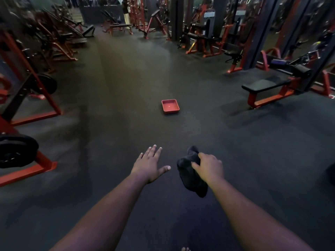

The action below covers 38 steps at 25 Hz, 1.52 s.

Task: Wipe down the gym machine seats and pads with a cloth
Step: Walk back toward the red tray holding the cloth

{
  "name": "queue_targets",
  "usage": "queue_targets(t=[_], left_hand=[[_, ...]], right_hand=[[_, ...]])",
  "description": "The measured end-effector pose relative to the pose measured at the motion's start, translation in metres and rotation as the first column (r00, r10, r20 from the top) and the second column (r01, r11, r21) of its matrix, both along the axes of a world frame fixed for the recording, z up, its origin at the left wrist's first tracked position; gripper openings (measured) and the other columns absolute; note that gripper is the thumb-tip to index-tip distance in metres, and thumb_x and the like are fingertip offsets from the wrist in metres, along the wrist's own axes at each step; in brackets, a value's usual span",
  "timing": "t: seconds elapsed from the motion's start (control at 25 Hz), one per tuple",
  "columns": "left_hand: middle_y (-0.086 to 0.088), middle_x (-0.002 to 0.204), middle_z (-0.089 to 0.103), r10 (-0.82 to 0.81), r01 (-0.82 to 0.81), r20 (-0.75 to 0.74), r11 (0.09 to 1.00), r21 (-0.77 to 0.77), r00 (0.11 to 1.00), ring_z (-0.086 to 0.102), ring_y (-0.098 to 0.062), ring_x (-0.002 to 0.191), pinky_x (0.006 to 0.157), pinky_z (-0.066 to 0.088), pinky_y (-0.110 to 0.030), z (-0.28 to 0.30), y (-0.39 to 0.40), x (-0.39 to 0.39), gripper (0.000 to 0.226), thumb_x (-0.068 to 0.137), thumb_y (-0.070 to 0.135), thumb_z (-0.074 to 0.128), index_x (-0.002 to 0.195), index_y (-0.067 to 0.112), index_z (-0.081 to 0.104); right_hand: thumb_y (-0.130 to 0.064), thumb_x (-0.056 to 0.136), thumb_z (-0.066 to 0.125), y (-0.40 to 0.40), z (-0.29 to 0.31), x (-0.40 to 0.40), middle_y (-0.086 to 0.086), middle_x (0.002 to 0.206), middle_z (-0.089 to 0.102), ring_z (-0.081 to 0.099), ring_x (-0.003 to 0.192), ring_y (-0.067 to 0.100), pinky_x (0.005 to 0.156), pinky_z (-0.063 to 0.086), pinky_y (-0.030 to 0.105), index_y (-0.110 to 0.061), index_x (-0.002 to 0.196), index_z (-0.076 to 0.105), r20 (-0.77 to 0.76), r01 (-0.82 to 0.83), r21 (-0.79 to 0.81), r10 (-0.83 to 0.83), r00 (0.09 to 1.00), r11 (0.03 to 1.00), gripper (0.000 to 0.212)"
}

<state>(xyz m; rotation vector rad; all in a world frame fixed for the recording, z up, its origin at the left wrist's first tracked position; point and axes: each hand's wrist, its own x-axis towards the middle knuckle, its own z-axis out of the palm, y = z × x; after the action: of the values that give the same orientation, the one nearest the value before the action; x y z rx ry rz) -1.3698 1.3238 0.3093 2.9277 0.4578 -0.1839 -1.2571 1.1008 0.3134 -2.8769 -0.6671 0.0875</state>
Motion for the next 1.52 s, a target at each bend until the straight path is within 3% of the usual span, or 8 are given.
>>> queue_targets(t=[0.28,0.64,1.0,1.52], left_hand=[[0.003,0.170,-0.008,0.031,-0.032,-0.014,0.999,-0.019,0.999,-0.004,-0.015,0.156,0.126,0.007,-0.042,-0.002,0.067,0.139,0.094,0.091,0.079,0.032,0.161,0.028,-0.002],[0.000,0.170,-0.004,0.008,-0.010,-0.033,0.997,-0.075,0.999,-0.001,-0.017,0.156,0.126,0.009,-0.044,-0.031,0.222,0.342,0.095,0.091,0.079,0.034,0.162,0.025,0.001],[-0.001,0.170,-0.006,-0.055,0.049,-0.110,0.997,-0.056,0.992,-0.001,-0.017,0.156,0.126,0.009,-0.044,-0.034,0.352,0.569,0.097,0.088,0.082,0.030,0.162,0.025,0.000],[-0.003,0.170,-0.001,0.045,-0.065,-0.185,0.992,-0.106,0.982,0.005,-0.020,0.156,0.126,0.015,-0.044,-0.063,0.483,0.908,0.100,0.086,0.084,0.028,0.161,0.025,0.001]], right_hand=[[-0.049,0.095,0.055,0.082,0.000,0.149,-0.002,0.104,0.067,0.062,0.103,0.022,0.087,0.048,0.040,-0.025,0.108,0.058,-0.027,-0.016,0.019,0.017,0.999,1.000,0.028],[-0.047,0.093,0.055,0.237,-0.019,0.341,-0.002,0.098,0.065,0.062,0.100,0.023,0.081,0.043,0.039,-0.027,0.091,0.046,-0.068,-0.003,-0.037,0.001,0.998,0.999,0.022],[-0.048,0.091,0.057,0.354,-0.028,0.557,-0.004,0.096,0.066,0.062,0.098,0.022,0.083,0.048,0.039,-0.027,0.097,0.057,-0.077,0.083,0.014,-0.082,0.994,0.996,0.022],[-0.045,0.089,0.060,0.507,-0.067,0.922,-0.002,0.102,0.069,0.064,0.101,0.024,0.086,0.048,0.041,-0.026,0.098,0.058,-0.159,-0.058,-0.017,0.054,0.986,0.998,0.021]])
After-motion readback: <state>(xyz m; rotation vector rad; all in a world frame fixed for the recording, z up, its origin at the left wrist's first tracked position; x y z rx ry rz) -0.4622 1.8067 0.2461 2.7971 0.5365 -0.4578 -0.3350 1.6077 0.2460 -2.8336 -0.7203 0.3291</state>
